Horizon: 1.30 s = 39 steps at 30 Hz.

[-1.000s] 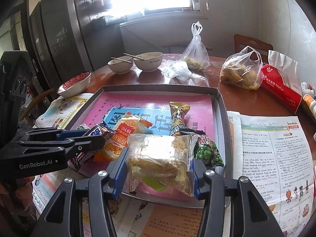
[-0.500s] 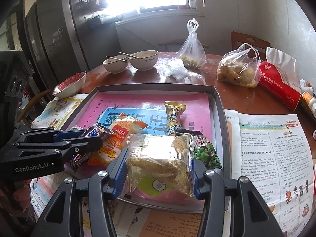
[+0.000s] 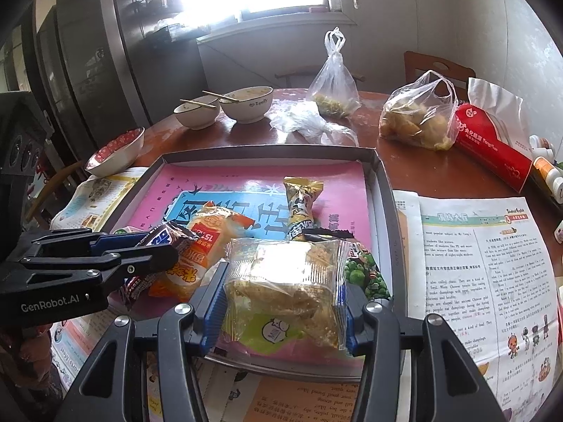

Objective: Organize snacks
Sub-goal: 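Lower the chocolate bar into the tray while the right tool lowers the cracker bag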

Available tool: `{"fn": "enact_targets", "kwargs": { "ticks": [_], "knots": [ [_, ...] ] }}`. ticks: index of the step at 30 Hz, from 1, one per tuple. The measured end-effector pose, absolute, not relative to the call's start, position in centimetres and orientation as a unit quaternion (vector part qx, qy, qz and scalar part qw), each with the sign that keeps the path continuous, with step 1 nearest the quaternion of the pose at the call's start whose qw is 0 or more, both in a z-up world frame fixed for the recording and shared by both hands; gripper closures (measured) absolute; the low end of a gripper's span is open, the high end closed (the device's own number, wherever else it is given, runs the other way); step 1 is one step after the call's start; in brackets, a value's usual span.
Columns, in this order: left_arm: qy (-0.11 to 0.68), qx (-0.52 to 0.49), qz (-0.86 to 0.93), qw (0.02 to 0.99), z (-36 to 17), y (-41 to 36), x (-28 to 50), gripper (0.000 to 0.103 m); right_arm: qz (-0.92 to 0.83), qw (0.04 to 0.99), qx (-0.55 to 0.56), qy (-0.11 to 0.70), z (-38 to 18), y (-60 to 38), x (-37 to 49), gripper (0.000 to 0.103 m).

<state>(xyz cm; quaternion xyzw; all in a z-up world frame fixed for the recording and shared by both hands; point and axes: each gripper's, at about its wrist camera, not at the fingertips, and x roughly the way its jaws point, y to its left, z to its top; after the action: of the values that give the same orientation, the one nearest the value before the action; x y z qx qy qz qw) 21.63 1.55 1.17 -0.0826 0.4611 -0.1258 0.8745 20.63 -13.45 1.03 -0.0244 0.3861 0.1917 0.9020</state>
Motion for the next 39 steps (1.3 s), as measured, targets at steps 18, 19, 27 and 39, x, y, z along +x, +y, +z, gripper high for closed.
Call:
{"fn": "enact_targets", "kwargs": {
  "ticks": [18, 19, 27, 39],
  "knots": [
    [0.462, -0.081, -0.131, 0.873, 1.0, 1.3, 21.7, 0.072, 0.188, 0.901, -0.025, 0.389, 1.0, -13.4, 20.6, 0.049],
    [0.462, -0.081, -0.131, 0.873, 1.0, 1.2, 21.7, 0.072, 0.188, 0.901, -0.025, 0.389, 1.0, -13.4, 20.5, 0.049],
    [0.462, -0.081, -0.13, 0.873, 1.0, 1.3, 21.7, 0.072, 0.191, 0.9, -0.028, 0.39, 1.0, -13.2, 20.3, 0.045],
    [0.46, -0.084, -0.128, 0.875, 1.2, 1.5, 21.6, 0.072, 0.189, 0.907, -0.029, 0.374, 1.7, -13.5, 19.7, 0.037]
  ]
}}
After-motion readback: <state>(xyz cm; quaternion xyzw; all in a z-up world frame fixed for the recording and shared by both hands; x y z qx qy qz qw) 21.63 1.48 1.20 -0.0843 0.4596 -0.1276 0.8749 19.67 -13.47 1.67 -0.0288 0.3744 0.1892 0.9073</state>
